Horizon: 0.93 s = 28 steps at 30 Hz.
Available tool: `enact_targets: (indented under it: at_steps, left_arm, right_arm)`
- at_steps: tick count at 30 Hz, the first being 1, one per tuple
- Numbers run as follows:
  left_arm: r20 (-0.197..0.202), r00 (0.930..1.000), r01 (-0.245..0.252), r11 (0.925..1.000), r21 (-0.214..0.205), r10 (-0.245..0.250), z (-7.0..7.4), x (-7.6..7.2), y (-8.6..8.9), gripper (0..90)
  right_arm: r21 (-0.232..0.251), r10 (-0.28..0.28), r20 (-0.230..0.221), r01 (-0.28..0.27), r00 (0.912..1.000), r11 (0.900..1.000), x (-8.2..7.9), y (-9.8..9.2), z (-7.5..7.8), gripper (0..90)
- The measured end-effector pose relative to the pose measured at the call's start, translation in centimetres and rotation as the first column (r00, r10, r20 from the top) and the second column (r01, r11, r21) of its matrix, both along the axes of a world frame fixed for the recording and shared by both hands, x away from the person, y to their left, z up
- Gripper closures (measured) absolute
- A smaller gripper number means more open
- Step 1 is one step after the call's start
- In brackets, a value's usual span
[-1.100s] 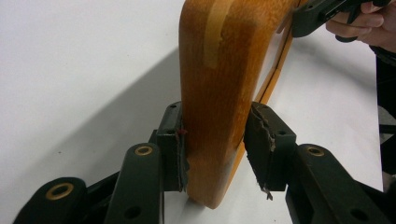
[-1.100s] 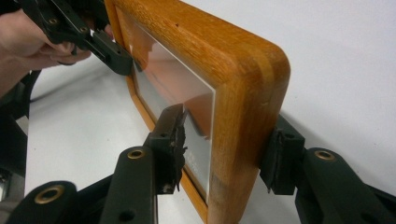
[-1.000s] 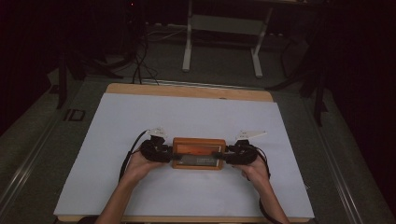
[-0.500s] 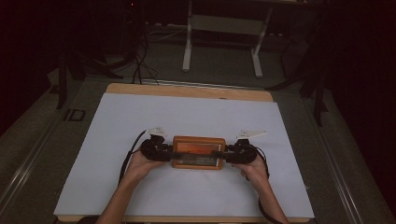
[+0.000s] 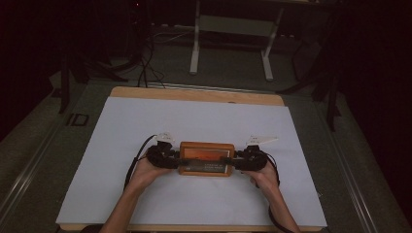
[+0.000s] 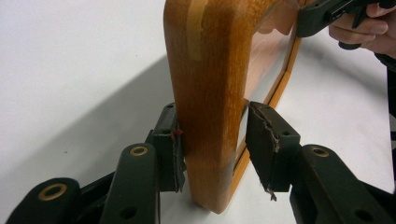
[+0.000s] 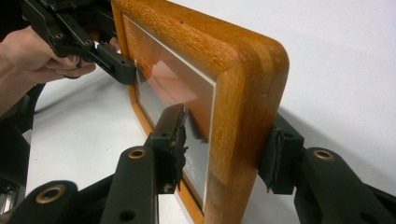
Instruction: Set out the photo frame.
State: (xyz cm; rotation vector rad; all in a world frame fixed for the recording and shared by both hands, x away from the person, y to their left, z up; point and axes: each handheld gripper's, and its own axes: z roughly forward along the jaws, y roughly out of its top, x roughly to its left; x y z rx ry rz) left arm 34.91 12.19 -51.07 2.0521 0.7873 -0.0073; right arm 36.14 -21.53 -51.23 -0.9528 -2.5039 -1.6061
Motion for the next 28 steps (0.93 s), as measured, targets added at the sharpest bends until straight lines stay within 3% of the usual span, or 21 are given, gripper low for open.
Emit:
enact_targets:
  at_steps: [8,14,28]
  left_arm:
    - [0.013,0.9998,0.013,0.9999,-0.007,-0.013,0.2,-0.1,0.1,50.2]
    - [0.034,0.9993,-0.017,0.9998,-0.011,0.018,0.7,-0.3,0.6,44.7]
    - [0.073,0.9965,-0.036,0.9983,-0.046,0.04,2.3,-0.8,3.0,42.5]
  right_arm:
    - [-0.033,-0.03,0.028,0.031,0.9992,0.999,-0.2,-0.1,0.2,44.5]
    - [-0.042,-0.033,0.047,0.035,0.9983,0.9985,-0.3,-0.4,0.6,39.1]
    - [-0.07,-0.015,0.08,0.021,0.9966,0.9974,-0.8,-2.3,2.0,31.4]
